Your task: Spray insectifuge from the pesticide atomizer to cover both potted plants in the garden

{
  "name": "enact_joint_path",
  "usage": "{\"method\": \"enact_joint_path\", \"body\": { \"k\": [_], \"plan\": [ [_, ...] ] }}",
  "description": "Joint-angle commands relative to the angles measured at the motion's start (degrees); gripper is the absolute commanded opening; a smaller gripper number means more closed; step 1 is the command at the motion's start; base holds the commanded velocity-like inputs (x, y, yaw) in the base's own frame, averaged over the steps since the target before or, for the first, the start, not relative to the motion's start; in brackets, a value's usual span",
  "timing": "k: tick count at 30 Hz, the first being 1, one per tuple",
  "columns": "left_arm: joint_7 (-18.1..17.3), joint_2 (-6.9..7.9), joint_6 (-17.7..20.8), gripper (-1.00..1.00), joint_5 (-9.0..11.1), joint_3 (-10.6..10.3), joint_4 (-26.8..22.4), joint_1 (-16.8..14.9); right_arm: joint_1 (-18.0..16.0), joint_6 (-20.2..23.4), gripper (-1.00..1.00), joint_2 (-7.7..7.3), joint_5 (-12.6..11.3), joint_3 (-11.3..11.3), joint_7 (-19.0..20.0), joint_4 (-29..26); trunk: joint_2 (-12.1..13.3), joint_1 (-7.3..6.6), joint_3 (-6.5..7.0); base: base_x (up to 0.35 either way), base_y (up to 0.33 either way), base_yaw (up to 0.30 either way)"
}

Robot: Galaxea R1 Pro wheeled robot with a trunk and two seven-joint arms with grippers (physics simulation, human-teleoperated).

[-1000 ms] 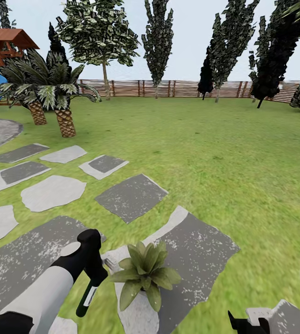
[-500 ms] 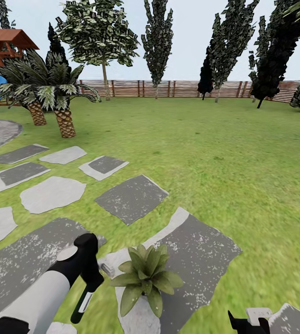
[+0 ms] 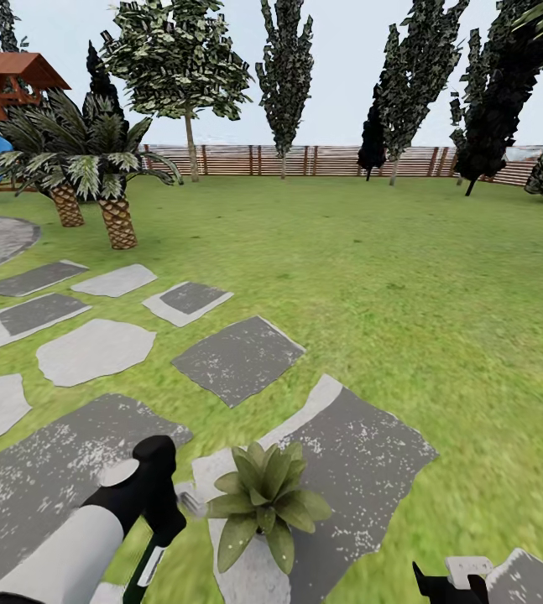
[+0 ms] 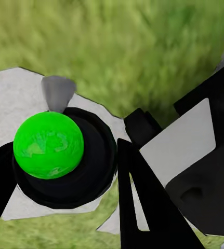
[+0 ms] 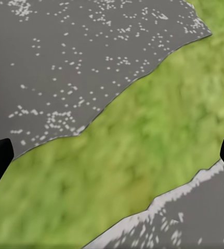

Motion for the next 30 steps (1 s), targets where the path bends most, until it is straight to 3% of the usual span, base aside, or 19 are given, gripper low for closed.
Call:
{"method": "enact_joint_path", "body": {
  "k": [1, 4, 7, 12, 13, 15, 18, 23, 30],
  "plan": [
    [-0.54, -0.91, 0.47, -1.00, -0.50, -0.28, -0.29, -0.08, -0.05, -0.21, 1.00, 0.02, 0.19, -0.49, 0.45, 0.00, -0.02, -0.01, -0.05, 0.000, 0.000, 0.000],
    [-0.54, -3.24, 0.49, -1.00, -0.59, -0.36, -0.73, -0.45, -0.05, -0.21, 1.00, 0.02, 0.21, -0.49, 0.45, 0.01, -0.02, -0.01, -0.05, 0.000, 0.000, 0.000],
    [-0.53, -3.85, 0.52, -1.00, -0.68, -0.47, -0.82, -0.65, -0.05, -0.21, 1.00, 0.02, 0.19, -0.49, 0.45, 0.01, -0.02, -0.01, -0.05, 0.000, 0.000, 0.000],
    [-0.53, -2.73, 0.46, -1.00, -0.71, -0.45, -0.47, -0.46, -0.05, -0.21, 1.00, 0.02, 0.18, -0.49, 0.45, 0.01, -0.02, -0.01, -0.05, 0.000, 0.000, 0.000],
    [-0.53, -2.04, 0.45, -1.00, -0.71, -0.44, -0.29, -0.38, -0.05, -0.21, 1.00, 0.02, 0.19, -0.49, 0.45, 0.01, -0.02, -0.01, -0.05, 0.000, 0.000, 0.000],
    [-0.60, 0.99, 0.40, -1.00, -0.66, -0.46, 0.02, -0.20, -0.05, -0.21, 1.00, 0.02, 0.22, -0.49, 0.45, 0.01, -0.02, -0.01, -0.05, 0.000, 0.000, 0.000],
    [-0.56, 2.28, 0.36, -1.00, -0.61, -0.47, 0.19, 0.19, -0.05, -0.21, 1.00, 0.02, 0.23, -0.49, 0.45, 0.01, -0.02, -0.01, -0.05, 0.000, 0.000, 0.000],
    [-0.36, 2.66, 0.28, -1.00, -0.62, -0.46, 0.24, 2.55, -0.05, -0.21, 1.00, 0.02, 0.25, -0.49, 0.45, 0.01, -0.02, -0.01, -0.05, 0.000, 0.000, 0.000],
    [0.02, 2.03, 0.29, -1.00, -0.53, -0.27, 0.07, 3.71, -0.05, -0.21, 1.00, 0.02, 0.25, -0.49, 0.45, 0.01, -0.02, -0.01, -0.05, 0.000, 0.000, 0.000]
  ]
}}
